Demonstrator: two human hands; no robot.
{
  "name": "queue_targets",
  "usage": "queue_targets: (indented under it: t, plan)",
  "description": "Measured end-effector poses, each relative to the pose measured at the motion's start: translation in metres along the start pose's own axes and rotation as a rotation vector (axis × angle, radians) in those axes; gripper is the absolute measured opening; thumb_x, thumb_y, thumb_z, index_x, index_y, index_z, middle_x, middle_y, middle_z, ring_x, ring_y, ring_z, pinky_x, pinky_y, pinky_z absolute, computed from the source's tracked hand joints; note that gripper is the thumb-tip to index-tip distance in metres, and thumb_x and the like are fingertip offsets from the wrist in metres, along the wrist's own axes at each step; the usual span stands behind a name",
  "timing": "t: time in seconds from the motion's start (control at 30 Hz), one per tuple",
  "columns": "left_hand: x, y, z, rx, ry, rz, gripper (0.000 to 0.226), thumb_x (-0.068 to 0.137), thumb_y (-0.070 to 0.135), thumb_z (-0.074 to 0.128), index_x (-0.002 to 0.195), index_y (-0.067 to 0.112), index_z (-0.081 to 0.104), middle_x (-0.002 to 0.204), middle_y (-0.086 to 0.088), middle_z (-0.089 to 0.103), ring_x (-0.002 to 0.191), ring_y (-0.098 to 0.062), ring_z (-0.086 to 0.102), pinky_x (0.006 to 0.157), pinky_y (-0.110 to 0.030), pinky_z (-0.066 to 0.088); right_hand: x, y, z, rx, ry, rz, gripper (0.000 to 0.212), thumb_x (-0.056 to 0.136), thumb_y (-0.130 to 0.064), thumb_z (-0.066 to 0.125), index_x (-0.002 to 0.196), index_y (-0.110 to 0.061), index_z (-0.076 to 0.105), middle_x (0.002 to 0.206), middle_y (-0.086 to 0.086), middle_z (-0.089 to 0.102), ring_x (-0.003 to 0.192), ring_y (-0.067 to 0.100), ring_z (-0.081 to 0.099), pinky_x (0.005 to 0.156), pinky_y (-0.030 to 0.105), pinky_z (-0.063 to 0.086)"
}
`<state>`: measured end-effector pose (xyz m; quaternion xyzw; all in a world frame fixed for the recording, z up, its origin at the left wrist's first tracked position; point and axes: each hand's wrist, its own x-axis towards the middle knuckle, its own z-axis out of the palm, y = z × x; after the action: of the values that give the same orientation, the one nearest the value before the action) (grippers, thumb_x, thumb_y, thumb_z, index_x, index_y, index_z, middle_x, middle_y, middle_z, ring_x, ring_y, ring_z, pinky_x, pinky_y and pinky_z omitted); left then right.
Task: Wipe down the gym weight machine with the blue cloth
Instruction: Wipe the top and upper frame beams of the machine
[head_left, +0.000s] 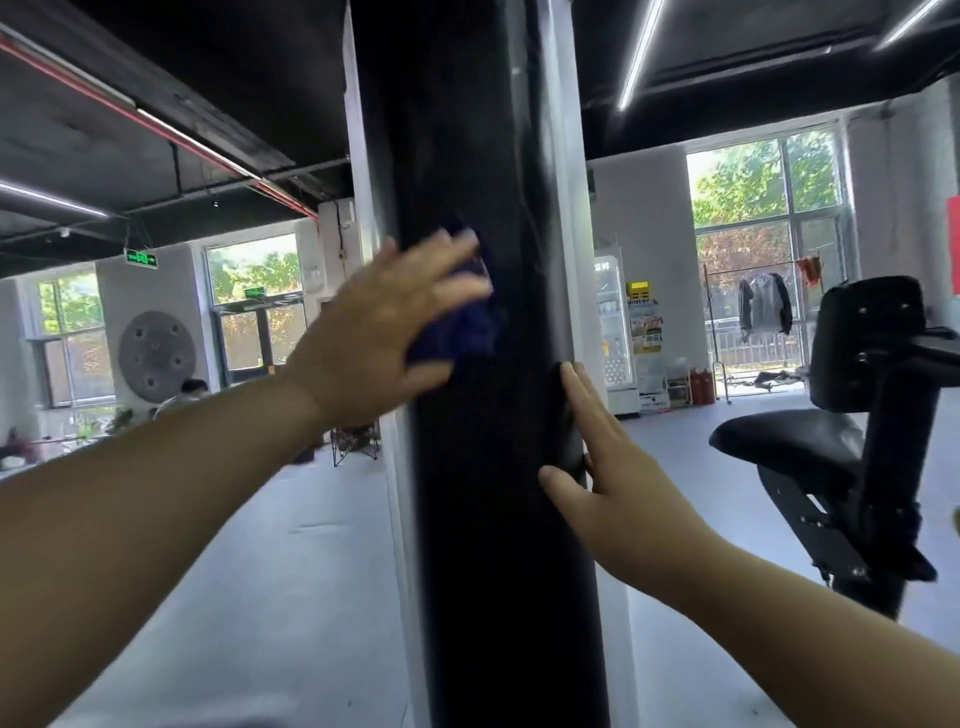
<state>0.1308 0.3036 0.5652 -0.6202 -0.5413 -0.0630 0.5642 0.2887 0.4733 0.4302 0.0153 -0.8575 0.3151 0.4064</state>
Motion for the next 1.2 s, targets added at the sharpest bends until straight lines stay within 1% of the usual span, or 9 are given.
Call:
queue_targets:
  t: [0.13, 0.23, 0.37, 0.47, 0.63, 0.8, 0.93, 1.0, 1.2]
  plan:
    - [0.001, 0.036, 0.020, -0.254, 0.293, -0.413, 0.054, 0.089, 0.025, 0.054, 0.141, 0.012, 0.043, 0.159, -0.012, 0.026, 0.150, -0.029, 0.018, 0.122, -0.037, 0.017, -0.002, -0.001, 0.007, -0.034, 0.018, 0.009, 0.082, 0.097, -0.024, 0.050, 0.152, -0.049, -0.006, 0.156, -0.037, -0.007, 0.098, 0.006, 0.036, 0.102, 0.030, 0.045]
    - [-0.049, 0.080, 0.046, -0.246, 0.195, -0.341, 0.058, 0.087, 0.025, 0.056, 0.141, 0.013, 0.038, 0.159, -0.015, 0.022, 0.151, -0.031, 0.014, 0.122, -0.040, 0.015, -0.007, 0.002, 0.010, -0.043, 0.024, -0.010, 0.080, 0.098, -0.025, 0.050, 0.153, -0.047, -0.005, 0.158, -0.033, -0.007, 0.114, 0.016, 0.049, 0.108, 0.031, 0.041]
    - [-0.064, 0.084, 0.047, -0.178, 0.023, -0.178, 0.063, 0.083, 0.033, 0.056, 0.142, 0.023, 0.036, 0.159, -0.006, 0.023, 0.151, -0.022, 0.014, 0.117, -0.061, 0.018, -0.010, 0.003, 0.011, -0.061, 0.026, -0.026, 0.079, 0.099, -0.027, 0.048, 0.152, -0.046, -0.006, 0.158, -0.032, -0.011, 0.138, 0.001, 0.033, 0.106, 0.020, 0.035]
    - [-0.020, 0.057, 0.031, -0.208, 0.161, -0.256, 0.067, 0.086, 0.029, 0.055, 0.148, 0.022, 0.030, 0.160, -0.011, 0.023, 0.150, -0.024, 0.016, 0.120, -0.053, 0.018, -0.009, 0.006, 0.011, -0.098, 0.017, 0.003, 0.079, 0.099, -0.030, 0.047, 0.151, -0.049, -0.009, 0.156, -0.035, -0.013, 0.101, 0.016, 0.047, 0.087, 0.017, 0.035]
    - [-0.010, 0.066, 0.042, -0.299, 0.412, -0.483, 0.060, 0.092, 0.019, 0.055, 0.147, 0.010, 0.033, 0.159, -0.019, 0.021, 0.150, -0.029, 0.018, 0.122, -0.030, 0.016, -0.009, 0.009, 0.012, -0.141, 0.013, 0.000, 0.078, 0.099, -0.033, 0.045, 0.152, -0.047, -0.012, 0.156, -0.034, -0.017, 0.125, 0.025, 0.048, 0.085, 0.016, 0.033]
    - [-0.065, 0.090, 0.055, -0.292, 0.180, -0.307, 0.059, 0.086, 0.022, 0.056, 0.142, 0.017, 0.036, 0.159, -0.012, 0.021, 0.151, -0.028, 0.012, 0.122, -0.042, 0.015, -0.006, 0.011, 0.009, -0.180, 0.008, -0.075, 0.079, 0.100, -0.036, 0.044, 0.151, -0.045, -0.015, 0.158, -0.028, -0.020, 0.143, 0.010, 0.030, 0.097, 0.017, 0.030]
    - [-0.012, 0.063, 0.030, -0.289, 0.294, -0.390, 0.062, 0.089, 0.020, 0.053, 0.148, 0.015, 0.032, 0.159, -0.017, 0.023, 0.150, -0.031, 0.015, 0.123, -0.034, 0.013, -0.007, 0.011, 0.011, -0.197, 0.004, -0.084, 0.078, 0.101, -0.036, 0.041, 0.149, -0.045, -0.019, 0.157, -0.029, -0.023, 0.147, 0.004, 0.018, 0.097, 0.017, 0.029]
    - [0.005, 0.061, 0.029, -0.216, 0.291, -0.390, 0.060, 0.086, 0.022, 0.055, 0.144, 0.016, 0.039, 0.158, -0.016, 0.028, 0.149, -0.033, 0.019, 0.122, -0.047, 0.017, -0.007, 0.012, 0.010, -0.208, 0.001, -0.088, 0.076, 0.101, -0.038, 0.040, 0.149, -0.046, -0.019, 0.155, -0.031, -0.023, 0.147, 0.000, 0.015, 0.098, 0.016, 0.029]
    - [-0.062, 0.093, 0.052, -0.050, 0.006, 0.096, 0.046, 0.084, 0.045, 0.063, 0.123, 0.023, 0.054, 0.150, -0.009, 0.042, 0.143, -0.026, 0.037, 0.114, -0.067, 0.016, -0.013, 0.029, -0.001, -0.209, -0.077, -0.115, 0.070, 0.103, -0.034, 0.041, 0.148, -0.048, -0.011, 0.158, -0.030, -0.010, 0.144, -0.011, 0.003, 0.099, -0.006, 0.007]
